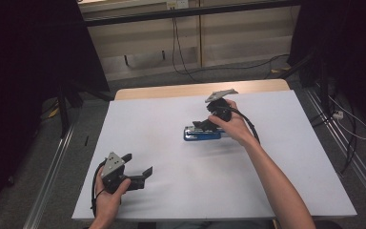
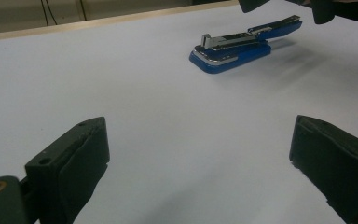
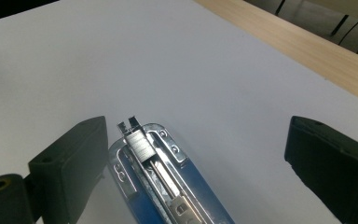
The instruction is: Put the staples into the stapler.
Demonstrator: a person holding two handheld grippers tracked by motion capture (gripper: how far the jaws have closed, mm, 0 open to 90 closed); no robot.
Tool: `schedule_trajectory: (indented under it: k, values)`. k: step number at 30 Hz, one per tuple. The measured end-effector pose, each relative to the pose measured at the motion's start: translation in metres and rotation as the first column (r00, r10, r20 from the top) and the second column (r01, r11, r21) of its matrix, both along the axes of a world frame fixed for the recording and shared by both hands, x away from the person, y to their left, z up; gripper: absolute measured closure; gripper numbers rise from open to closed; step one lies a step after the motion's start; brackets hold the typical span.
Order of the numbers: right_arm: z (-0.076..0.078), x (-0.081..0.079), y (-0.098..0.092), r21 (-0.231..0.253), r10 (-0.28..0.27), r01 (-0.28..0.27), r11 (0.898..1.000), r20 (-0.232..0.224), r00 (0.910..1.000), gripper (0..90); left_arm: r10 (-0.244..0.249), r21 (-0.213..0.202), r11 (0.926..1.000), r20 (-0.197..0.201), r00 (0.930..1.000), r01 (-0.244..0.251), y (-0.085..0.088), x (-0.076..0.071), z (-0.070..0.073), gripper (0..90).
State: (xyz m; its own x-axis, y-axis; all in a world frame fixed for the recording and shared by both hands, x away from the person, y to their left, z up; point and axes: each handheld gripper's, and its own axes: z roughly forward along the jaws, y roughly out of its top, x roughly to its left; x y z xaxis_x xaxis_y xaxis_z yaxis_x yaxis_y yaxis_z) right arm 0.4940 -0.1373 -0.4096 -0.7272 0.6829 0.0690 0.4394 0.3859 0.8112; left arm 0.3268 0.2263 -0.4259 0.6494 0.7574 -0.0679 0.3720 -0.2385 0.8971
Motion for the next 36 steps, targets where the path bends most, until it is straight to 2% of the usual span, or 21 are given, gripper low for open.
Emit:
schedule_trajectory:
  k: [4, 8, 10, 13, 17, 19, 25, 29, 36]
  values:
    - [-0.001, -0.005, -0.004, 0.016, -0.036, 0.036, 0.999, 0.005, 0.9993, 7.1, 0.003, -0.002, 1.0000, -0.005, 1.0000, -0.003, 0.000, 0.000, 0.000, 4.9]
    - [-0.002, -0.013, -0.007, 0.017, -0.064, 0.064, 0.998, 0.017, 0.9978, 7.5, 0.003, 0.006, 1.0000, -0.009, 1.0000, -0.003, -0.001, 0.001, -0.001, 4.9]
    - [-0.003, -0.017, -0.008, 0.008, -0.091, 0.091, 0.996, 0.007, 0.9958, 7.6, -0.001, 0.010, 0.9999, -0.009, 1.0000, 0.001, -0.001, 0.001, -0.001, 4.9]
    - [-0.006, -0.024, -0.009, -0.008, -0.112, 0.113, 0.994, 0.024, 0.9934, 8.4, 0.002, 0.007, 1.0000, -0.009, 1.0000, -0.002, -0.001, 0.001, -0.001, 4.9]
    - [-0.009, -0.032, -0.013, 0.005, -0.145, 0.145, 0.989, 0.040, 0.9886, 8.4, 0.009, 0.004, 1.0000, -0.011, 0.9999, -0.008, 0.000, 0.001, -0.001, 4.9]
    - [-0.009, -0.036, -0.015, 0.015, -0.139, 0.139, 0.990, 0.053, 0.9888, 8.2, 0.005, 0.007, 1.0000, -0.009, 1.0000, -0.005, 0.001, 0.002, -0.001, 4.9]
    - [-0.013, -0.048, -0.024, 0.044, -0.172, 0.169, 0.985, 0.085, 0.9813, 7.2, 0.019, 0.002, 0.9998, -0.009, 0.9998, -0.019, 0.003, 0.001, -0.001, 4.9]
    - [-0.013, -0.060, -0.031, 0.071, -0.205, 0.199, 0.977, 0.096, 0.9740, 5.5, 0.011, 0.009, 0.9999, -0.016, 0.9998, -0.011, 0.001, 0.002, -0.003, 4.9]
    - [-0.015, -0.073, -0.044, 0.064, -0.240, 0.235, 0.970, 0.108, 0.9647, 5.2, 0.019, -0.001, 0.9998, -0.024, 0.9995, -0.019, 0.003, 0.003, -0.004, 4.9]
